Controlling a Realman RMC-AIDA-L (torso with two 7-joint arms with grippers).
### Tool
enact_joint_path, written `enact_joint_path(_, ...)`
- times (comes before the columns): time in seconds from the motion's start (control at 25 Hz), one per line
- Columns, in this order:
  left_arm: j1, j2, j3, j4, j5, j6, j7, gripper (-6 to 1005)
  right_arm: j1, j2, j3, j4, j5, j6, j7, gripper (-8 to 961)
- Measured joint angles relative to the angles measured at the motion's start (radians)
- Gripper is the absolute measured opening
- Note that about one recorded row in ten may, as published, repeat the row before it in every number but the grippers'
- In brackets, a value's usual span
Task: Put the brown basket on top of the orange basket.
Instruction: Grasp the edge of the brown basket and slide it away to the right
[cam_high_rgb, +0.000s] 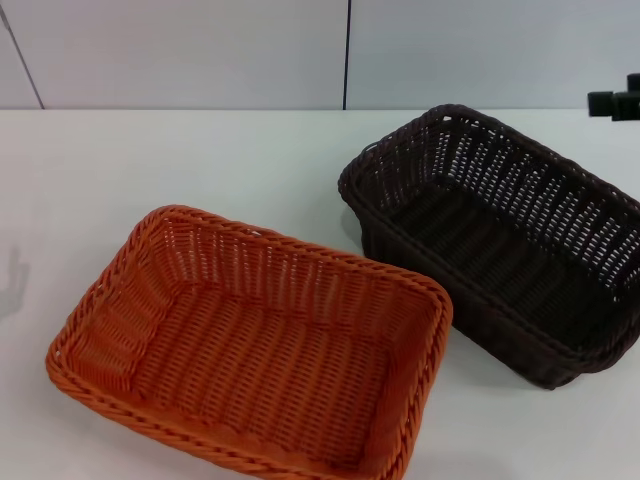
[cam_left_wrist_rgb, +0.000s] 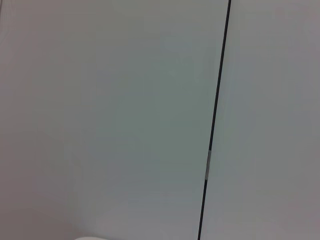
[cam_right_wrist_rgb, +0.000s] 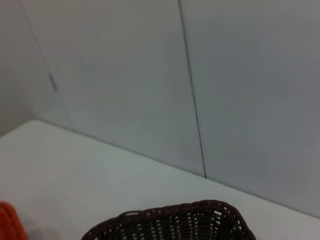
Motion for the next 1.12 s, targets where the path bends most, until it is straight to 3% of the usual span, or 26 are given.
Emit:
enact_joint_path(0.2,0.004,0.000,0.000,-0.001,0.000,0.001,0.000,722,0.028,-0.022,0.003,-0.142,-0.084,-0.122,-0.003,750)
enact_joint_path(0.36,0.010,0.001,0.000,-0.005,0.000,0.007,0.001,722,0.031,-0.024,0.007,-0.200,-0.106,-0.142,-0.069,750)
enact_joint_path(0.68,0.009,0.001,0.001,-0.012,0.000,0.010,0.002,722,0.024,-0.006,-0.060,-0.269,-0.197,-0.248,-0.385,750)
enact_joint_path(0.8,0.005,0.001,0.001,-0.012,0.000,0.011,0.003,722,0.008,0.017,-0.096,-0.299,-0.229,-0.259,-0.487,750)
enact_joint_path(1.12,0.001,-0.001,-0.006,-0.016,-0.005,0.009,0.002,722,0.017,0.019,-0.123,-0.323,-0.254,-0.308,-0.567,750)
